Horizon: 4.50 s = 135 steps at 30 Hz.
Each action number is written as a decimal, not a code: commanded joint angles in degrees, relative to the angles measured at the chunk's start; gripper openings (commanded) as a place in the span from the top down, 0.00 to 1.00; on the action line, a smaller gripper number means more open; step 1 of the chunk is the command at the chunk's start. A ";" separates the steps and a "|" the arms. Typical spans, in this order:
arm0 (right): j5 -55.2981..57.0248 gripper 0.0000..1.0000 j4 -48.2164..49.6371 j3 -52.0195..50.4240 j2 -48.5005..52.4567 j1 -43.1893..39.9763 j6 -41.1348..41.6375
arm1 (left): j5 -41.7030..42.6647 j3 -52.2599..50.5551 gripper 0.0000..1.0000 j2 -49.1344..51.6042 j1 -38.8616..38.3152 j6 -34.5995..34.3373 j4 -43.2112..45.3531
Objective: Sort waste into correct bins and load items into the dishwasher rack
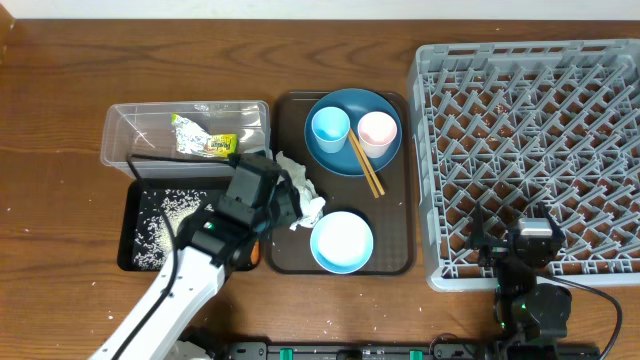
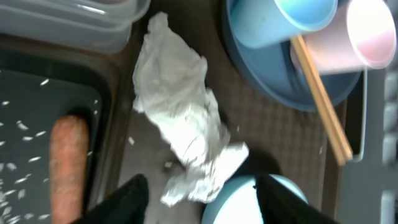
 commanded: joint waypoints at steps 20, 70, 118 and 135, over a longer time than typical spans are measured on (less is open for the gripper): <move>-0.22 0.01 -0.24 -0.09 -0.20 -0.35 -0.52 | -3.10 0.50 0.34 16.90 -0.28 -3.41 13.00; -0.22 0.01 -0.24 -0.09 -0.20 -0.37 -0.52 | -19.32 0.50 0.94 22.86 -8.90 5.64 18.84; -0.22 0.01 -0.24 -0.09 -0.20 -0.37 -0.52 | -12.17 0.50 0.36 12.94 -8.41 11.50 16.79; -0.22 0.01 -0.24 -0.09 -0.20 -0.37 -0.52 | -12.17 0.44 0.36 25.81 -8.41 11.50 20.11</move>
